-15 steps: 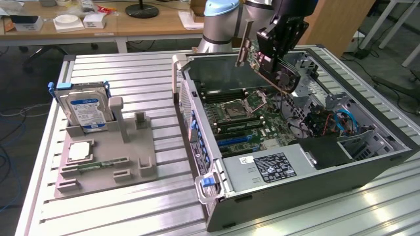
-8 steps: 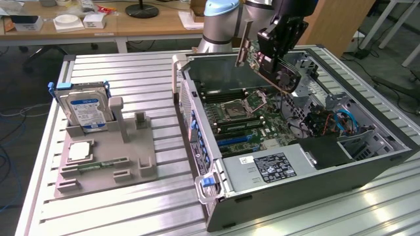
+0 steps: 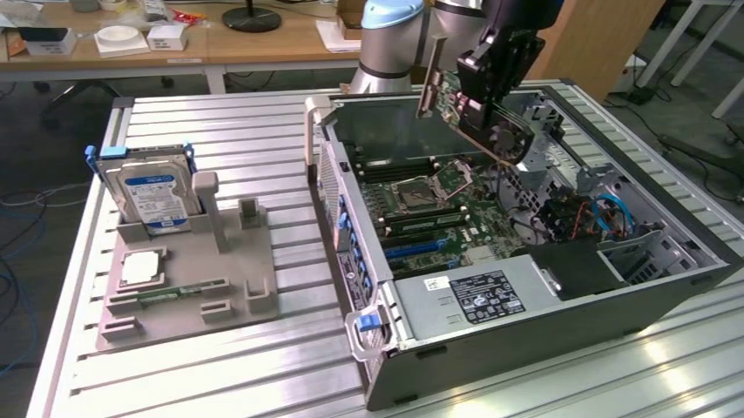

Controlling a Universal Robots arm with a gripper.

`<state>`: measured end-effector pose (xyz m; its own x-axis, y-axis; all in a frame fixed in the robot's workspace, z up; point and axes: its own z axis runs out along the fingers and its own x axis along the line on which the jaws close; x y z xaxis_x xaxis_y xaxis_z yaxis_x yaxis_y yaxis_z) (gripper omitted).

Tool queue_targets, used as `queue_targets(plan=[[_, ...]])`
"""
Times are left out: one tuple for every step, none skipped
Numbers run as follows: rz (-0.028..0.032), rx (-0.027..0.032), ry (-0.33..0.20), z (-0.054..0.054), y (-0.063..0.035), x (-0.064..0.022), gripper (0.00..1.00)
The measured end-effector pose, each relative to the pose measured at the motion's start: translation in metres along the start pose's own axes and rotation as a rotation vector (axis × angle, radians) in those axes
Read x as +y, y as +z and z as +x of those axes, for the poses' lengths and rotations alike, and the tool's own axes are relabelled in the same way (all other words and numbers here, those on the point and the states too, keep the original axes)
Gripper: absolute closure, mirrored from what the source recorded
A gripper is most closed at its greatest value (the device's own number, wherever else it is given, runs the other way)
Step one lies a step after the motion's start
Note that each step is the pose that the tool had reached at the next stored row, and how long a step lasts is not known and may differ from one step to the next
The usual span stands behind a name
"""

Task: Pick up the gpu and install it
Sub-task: 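Insert the gpu into the slot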

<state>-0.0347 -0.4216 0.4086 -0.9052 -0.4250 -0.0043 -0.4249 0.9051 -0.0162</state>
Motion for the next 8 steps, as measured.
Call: queue_targets(plan=[[0.0000,-0.0001,-0.003,0.0000,0.0000,0.0000,0.73],[-0.0001,-0.0001,-0.006,0.0000,0.0000,-0.0001,0.73],[-0.0001,-0.0002,-0.010,0.0001,0.0000,-0.0001,0.73],[-0.0001,-0.0002,-0.013,0.0001,0.0000,-0.0002,0.73],[-0.0001,-0.0003,-0.016,0.0001,0.0000,-0.0002,0.73],[-0.0001,-0.0004,-0.020,0.0001,0.0000,-0.0002,0.73],[-0.0001,-0.0003,-0.024,0.0001,0.0000,-0.0002,0.73],[-0.0002,-0.0004,-0.027,0.0001,0.0000,-0.0002,0.73]])
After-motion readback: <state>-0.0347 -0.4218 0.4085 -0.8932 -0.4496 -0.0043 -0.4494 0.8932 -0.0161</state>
